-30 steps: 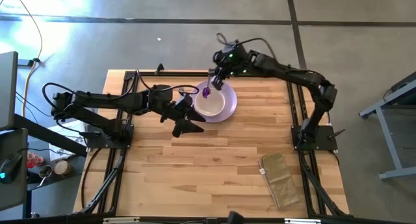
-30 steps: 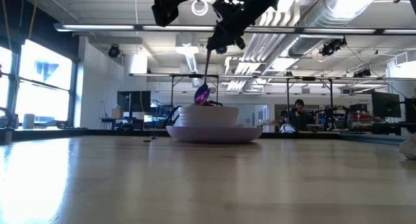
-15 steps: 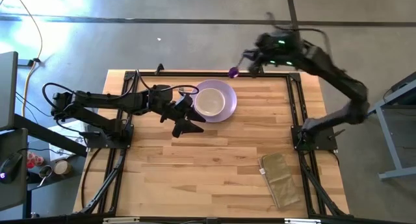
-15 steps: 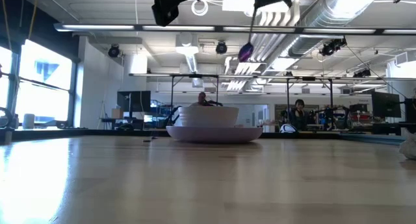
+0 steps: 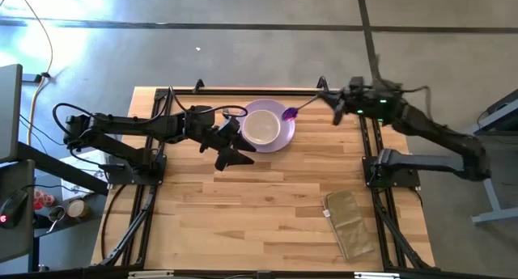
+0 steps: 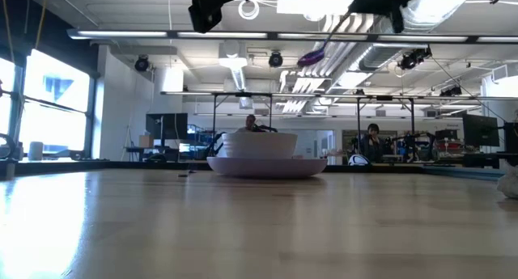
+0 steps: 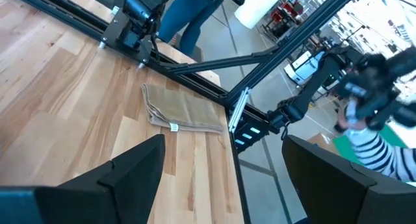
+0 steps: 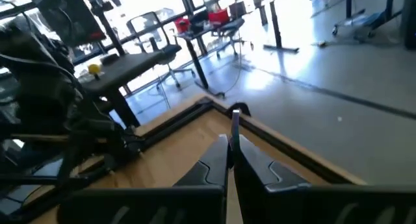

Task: Set table place
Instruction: Put the violet spoon into the white bowl

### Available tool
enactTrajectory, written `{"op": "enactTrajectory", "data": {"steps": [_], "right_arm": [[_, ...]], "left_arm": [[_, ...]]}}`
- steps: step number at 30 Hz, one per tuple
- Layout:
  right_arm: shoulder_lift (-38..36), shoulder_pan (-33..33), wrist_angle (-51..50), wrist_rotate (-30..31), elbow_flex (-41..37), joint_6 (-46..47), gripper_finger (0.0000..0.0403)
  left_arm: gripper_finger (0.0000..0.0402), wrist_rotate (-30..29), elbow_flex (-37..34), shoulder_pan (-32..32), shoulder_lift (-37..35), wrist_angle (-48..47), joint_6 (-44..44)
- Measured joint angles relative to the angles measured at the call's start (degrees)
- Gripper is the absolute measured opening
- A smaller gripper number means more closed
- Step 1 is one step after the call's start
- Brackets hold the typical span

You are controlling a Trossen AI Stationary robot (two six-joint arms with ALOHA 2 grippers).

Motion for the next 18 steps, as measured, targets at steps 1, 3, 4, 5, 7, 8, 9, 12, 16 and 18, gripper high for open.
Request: {"op": "enactTrajectory", "data": {"steps": [1, 3, 4, 5, 7, 8, 9, 12, 16, 18], "right_arm": [[1.76, 0.27, 1.51, -0.02, -0.72, 0.43, 0.0000], [6.13, 0.51, 4.17, -0.13, -1.75, 0.43, 0.0000], [8.49, 0.51, 6.26, -0.41, -1.96, 0.43, 0.0000], [11.00, 0.49, 8.33, -1.09, -1.98, 0.47, 0.0000], [16.39, 0.32, 10.82, -2.48, -1.12, 0.16, 0.0000], [18.98, 0.31, 11.64, -2.90, -0.28, -0.57, 0.0000], [21.40, 0.31, 11.96, -2.94, 0.82, -1.33, 0.0000], [27.56, 0.31, 12.38, -2.86, 4.49, -3.72, 0.0000], [34.58, 0.34, 12.10, -2.88, 8.46, -5.12, 0.0000], [37.42, 0.34, 12.25, -2.88, 9.79, -5.21, 0.0000]], "left_arm": [[0.0298, 0.00, 0.00, 0.00, 0.00, 0.00, -0.25], [0.0298, -0.04, 0.00, 0.00, 0.00, 0.00, -0.67], [0.0298, -0.09, 0.00, 0.00, 0.00, -0.01, -0.71], [0.0298, -0.11, 0.00, 0.00, 0.00, -0.01, -0.72], [0.0298, -0.13, 0.00, 0.00, 0.00, -0.03, -0.72], [0.0298, -0.13, 0.00, 0.00, 0.00, -0.06, -0.73], [0.0298, -0.11, 0.00, 0.00, 0.00, -0.07, -0.73], [0.0298, -0.11, 0.00, 0.00, 0.00, -0.17, -0.73], [0.0298, -0.11, 0.00, 0.00, 0.00, -0.24, -0.76], [0.0298, -0.11, 0.00, 0.00, 0.00, -0.26, -0.76]]}}
